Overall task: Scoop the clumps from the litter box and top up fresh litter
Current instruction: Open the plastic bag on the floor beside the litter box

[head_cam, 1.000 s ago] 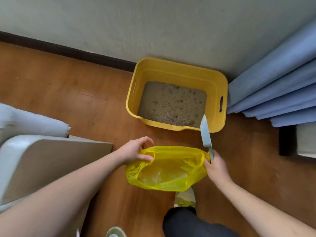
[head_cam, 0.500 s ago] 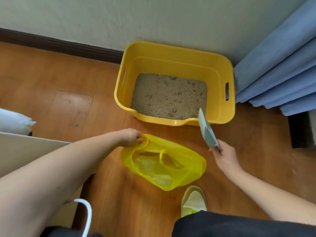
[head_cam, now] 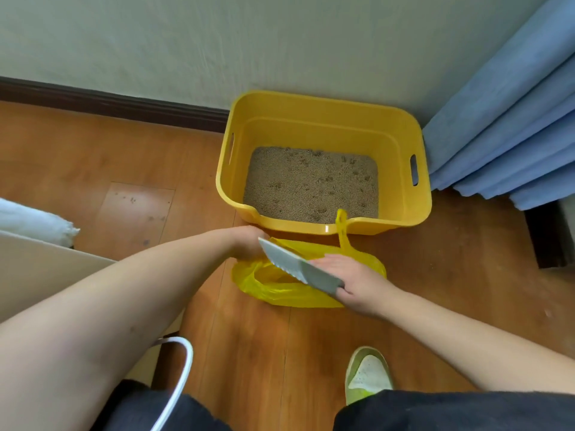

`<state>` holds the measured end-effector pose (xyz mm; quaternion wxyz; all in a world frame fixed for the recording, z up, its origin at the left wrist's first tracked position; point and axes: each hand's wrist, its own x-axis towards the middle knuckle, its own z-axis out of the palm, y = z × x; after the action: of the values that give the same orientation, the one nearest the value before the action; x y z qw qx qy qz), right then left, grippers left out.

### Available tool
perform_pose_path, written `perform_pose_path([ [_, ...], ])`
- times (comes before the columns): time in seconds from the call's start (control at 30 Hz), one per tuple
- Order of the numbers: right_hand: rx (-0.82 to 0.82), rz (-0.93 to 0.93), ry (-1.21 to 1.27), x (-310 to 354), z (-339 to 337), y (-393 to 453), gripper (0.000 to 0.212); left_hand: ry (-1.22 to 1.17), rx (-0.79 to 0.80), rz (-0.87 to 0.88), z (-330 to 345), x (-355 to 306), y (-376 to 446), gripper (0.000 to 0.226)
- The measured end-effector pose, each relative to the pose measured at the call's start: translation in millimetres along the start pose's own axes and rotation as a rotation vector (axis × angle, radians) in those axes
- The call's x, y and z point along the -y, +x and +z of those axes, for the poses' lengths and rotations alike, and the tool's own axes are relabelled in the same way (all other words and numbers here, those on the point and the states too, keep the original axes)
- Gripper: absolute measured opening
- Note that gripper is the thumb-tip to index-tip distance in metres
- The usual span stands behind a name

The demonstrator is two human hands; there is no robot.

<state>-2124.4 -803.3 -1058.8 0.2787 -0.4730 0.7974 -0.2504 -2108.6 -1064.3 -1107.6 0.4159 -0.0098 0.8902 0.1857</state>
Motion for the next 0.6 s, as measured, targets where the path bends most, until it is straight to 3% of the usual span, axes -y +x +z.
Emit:
perform_pose_path([
  [0.07,0.179,0.087,-0.099,-22,14,-6,0.059,0.025,-0.022,-0.016,3,-4,0,0.024],
  [0.2,0.380,0.145,-0.274,-46,36,-22,0.061,0.000,-0.101,-0.071,6,-9,7,0.031],
  [0.33,0.556,0.155,-0.370,-50,60,-37,0.037,-0.062,-0.131,-0.091,8,-9,12,0.032],
  [0.43,0.685,0.140,-0.387,-53,68,-50,0.032,-0.014,-0.141,-0.149,12,-5,13,0.023],
  [0.5,0.696,0.113,-0.415,-53,69,-54,0.030,0.047,-0.129,-0.153,10,-4,12,0.024],
  [0.6,0.536,0.039,-0.469,-55,64,-52,0.040,0.260,0.040,-0.124,-10,-9,5,0.045],
])
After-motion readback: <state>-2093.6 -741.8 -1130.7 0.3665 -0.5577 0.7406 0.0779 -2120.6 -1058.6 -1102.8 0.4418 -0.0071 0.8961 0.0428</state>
